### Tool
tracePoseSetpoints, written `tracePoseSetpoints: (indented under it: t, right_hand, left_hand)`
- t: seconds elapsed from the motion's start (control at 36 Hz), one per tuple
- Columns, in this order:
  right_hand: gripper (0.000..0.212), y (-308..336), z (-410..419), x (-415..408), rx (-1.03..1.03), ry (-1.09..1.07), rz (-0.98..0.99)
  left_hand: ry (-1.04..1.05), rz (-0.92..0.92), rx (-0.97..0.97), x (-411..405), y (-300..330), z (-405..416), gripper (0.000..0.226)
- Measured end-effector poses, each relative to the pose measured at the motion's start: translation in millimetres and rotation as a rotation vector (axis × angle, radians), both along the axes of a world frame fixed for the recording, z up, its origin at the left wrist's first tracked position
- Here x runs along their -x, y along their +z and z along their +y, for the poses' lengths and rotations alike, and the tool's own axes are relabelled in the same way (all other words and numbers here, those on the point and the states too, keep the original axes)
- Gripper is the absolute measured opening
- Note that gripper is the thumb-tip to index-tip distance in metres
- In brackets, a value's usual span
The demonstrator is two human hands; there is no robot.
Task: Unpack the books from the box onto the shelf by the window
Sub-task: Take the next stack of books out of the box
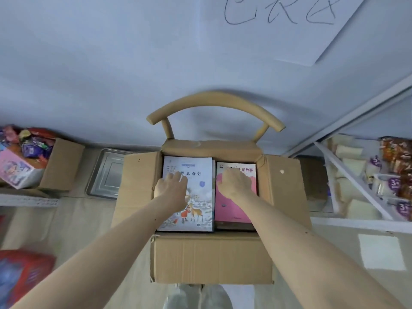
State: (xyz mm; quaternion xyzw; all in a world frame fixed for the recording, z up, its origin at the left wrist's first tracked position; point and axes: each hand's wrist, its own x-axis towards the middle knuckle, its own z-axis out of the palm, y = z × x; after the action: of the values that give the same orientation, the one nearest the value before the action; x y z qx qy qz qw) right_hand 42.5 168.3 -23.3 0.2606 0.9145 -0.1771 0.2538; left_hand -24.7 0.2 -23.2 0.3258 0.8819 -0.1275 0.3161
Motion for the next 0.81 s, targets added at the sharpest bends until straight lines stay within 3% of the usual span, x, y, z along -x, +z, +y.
tracePoseSetpoints:
  t: [0.17,0.5,0.67,0.81]
  right_hand:
    - [0.047,-68.9,-11.9,11.6,0.35,-0.254,0.003]
    - [0.046,-97.4,-35.6,27.7,0.36,-0.608,0.022]
    - [0.074,-99.1,-30.4,32.7,0.49,-0.831,0.009]
    - [0.064,-97.7,-36.4,37.2,0.588,-0.894,0.019]
  left_hand:
    - [-0.138,0.006,0.161,5.5,-47.1,-2.4,0.113]
    - [-0.161,0.039,0.2,5.9,-69.3,-5.2,0.118]
    - [-0.145,0.035,0.155,10.0,-74.5,-13.5,0.126]
    - [-0.145,0.047,0.114,10.6,-77.1,-17.4,0.128]
